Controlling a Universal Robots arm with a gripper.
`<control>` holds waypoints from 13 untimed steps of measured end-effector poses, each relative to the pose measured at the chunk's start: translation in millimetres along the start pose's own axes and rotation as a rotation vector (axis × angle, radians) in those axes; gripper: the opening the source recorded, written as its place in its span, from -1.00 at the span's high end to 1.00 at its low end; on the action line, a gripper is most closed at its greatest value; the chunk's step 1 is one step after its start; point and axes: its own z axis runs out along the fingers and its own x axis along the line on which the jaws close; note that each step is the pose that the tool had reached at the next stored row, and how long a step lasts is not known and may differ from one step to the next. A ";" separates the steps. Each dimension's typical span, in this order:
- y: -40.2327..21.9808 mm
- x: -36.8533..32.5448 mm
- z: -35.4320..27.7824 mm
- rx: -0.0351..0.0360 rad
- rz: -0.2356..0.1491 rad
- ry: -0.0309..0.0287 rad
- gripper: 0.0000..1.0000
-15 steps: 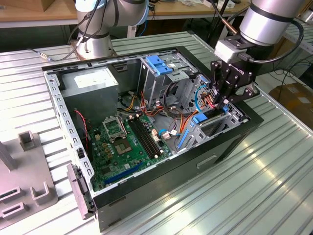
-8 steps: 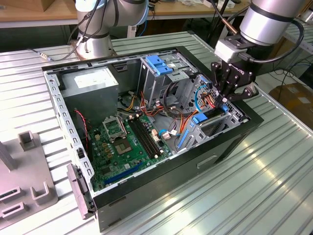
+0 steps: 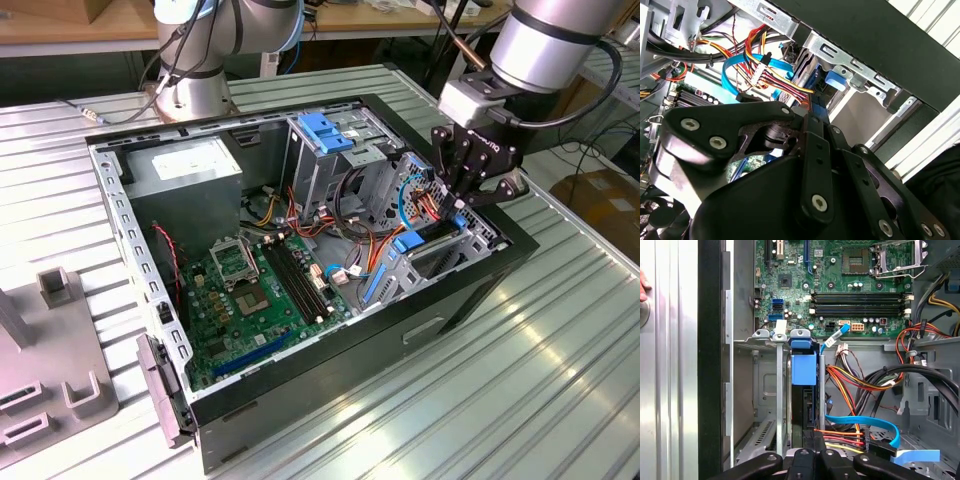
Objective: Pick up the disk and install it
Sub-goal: 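Insert the second disk wire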
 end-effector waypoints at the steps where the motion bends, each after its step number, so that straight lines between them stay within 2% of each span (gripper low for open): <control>1: 0.0 0.0 -0.2 0.0000 0.000 -0.0001 0.79; 2: 0.0 0.1 -1.0 0.0000 0.000 -0.0006 0.79; 4: 0.0 0.3 -5.8 -0.0001 0.000 -0.0057 0.79; 9: 0.0 0.9 -16.6 -0.0020 0.000 -0.0266 0.79; 13: 0.0 1.3 -25.6 -0.0077 0.000 -0.0292 0.79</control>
